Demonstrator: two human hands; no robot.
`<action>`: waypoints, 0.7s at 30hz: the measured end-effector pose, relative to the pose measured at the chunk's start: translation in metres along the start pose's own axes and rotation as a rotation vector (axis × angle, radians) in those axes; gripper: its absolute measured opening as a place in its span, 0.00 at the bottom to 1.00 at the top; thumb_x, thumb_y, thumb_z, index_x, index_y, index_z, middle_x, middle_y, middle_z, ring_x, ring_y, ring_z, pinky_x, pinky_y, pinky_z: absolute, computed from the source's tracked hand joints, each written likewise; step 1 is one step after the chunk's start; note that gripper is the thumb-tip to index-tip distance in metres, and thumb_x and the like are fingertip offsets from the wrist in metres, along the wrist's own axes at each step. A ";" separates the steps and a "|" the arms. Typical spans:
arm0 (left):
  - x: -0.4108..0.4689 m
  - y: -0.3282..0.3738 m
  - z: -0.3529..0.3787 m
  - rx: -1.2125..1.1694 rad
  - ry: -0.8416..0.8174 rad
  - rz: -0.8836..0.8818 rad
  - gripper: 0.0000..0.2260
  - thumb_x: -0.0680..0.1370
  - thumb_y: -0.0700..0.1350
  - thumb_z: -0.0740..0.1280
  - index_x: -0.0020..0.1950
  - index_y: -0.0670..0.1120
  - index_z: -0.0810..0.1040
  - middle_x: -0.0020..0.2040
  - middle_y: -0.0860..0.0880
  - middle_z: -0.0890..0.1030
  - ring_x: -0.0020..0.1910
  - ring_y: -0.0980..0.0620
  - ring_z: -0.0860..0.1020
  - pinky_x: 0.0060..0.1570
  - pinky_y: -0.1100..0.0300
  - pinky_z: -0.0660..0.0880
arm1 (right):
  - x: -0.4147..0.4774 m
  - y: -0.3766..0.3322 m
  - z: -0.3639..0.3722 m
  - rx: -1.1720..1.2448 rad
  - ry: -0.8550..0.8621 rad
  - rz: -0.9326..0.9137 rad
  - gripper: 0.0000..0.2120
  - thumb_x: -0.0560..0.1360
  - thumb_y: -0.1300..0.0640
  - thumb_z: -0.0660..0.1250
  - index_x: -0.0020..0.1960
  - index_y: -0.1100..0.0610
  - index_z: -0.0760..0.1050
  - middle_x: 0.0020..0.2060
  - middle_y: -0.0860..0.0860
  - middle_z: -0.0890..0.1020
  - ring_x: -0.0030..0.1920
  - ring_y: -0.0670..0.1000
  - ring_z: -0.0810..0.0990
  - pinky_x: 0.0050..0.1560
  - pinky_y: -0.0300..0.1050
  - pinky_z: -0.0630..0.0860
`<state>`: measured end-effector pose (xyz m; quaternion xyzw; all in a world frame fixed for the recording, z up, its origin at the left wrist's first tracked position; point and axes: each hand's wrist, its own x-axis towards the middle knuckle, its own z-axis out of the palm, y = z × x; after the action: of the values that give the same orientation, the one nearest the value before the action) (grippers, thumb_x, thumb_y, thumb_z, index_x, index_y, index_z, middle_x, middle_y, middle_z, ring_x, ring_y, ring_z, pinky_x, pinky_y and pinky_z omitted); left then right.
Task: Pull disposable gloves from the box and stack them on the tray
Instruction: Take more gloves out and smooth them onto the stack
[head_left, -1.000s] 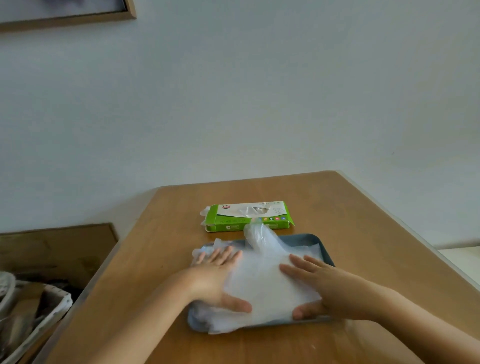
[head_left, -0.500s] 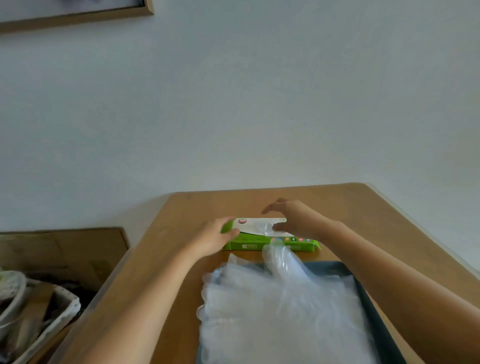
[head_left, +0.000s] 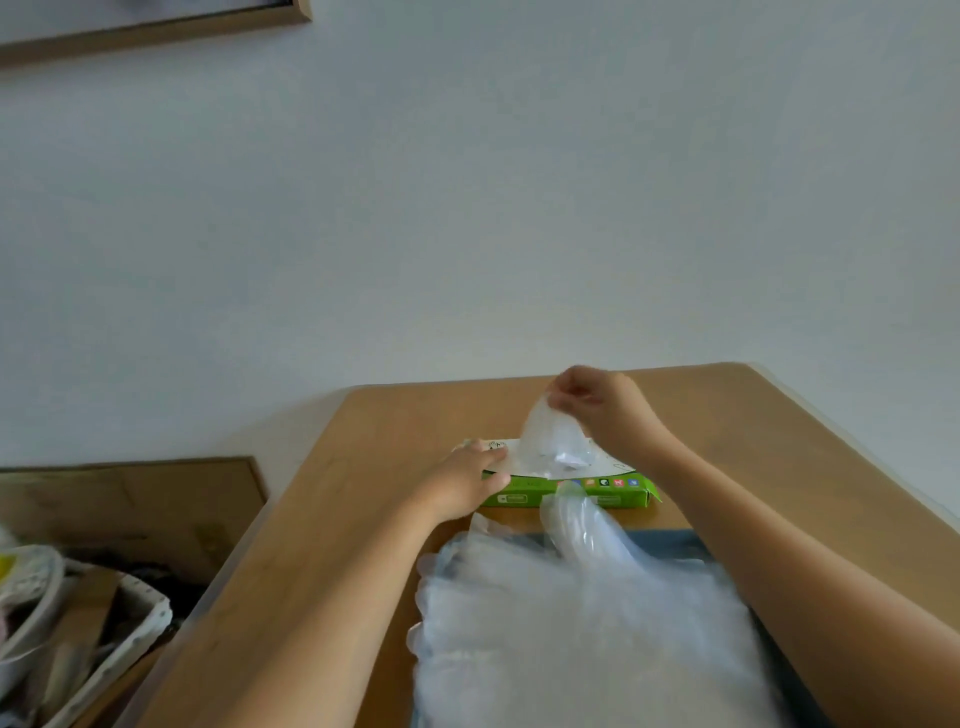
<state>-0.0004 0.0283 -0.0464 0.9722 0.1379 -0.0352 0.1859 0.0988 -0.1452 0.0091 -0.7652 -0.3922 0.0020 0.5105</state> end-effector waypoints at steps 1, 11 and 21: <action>-0.002 0.001 -0.002 -0.002 -0.024 -0.005 0.22 0.83 0.52 0.55 0.77 0.52 0.60 0.79 0.48 0.54 0.78 0.49 0.50 0.73 0.52 0.52 | -0.004 -0.013 -0.009 0.168 0.027 0.012 0.07 0.76 0.63 0.67 0.40 0.55 0.78 0.35 0.47 0.80 0.36 0.44 0.77 0.42 0.39 0.73; -0.070 0.063 -0.048 -1.261 -0.124 0.240 0.44 0.72 0.73 0.48 0.73 0.39 0.66 0.72 0.43 0.69 0.72 0.46 0.67 0.73 0.51 0.59 | -0.070 -0.064 -0.060 0.690 -0.165 0.317 0.08 0.78 0.62 0.62 0.44 0.63 0.78 0.39 0.57 0.80 0.37 0.51 0.79 0.39 0.40 0.80; -0.111 0.098 -0.018 -1.161 0.053 0.062 0.15 0.70 0.44 0.76 0.45 0.34 0.80 0.43 0.37 0.78 0.42 0.43 0.75 0.46 0.53 0.73 | -0.130 -0.049 -0.050 0.733 -0.176 0.529 0.20 0.77 0.50 0.66 0.63 0.61 0.75 0.54 0.61 0.81 0.49 0.56 0.82 0.44 0.49 0.80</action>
<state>-0.0793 -0.0814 0.0178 0.7150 0.1108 0.0759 0.6861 -0.0008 -0.2538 0.0197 -0.6050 -0.1984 0.3357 0.6942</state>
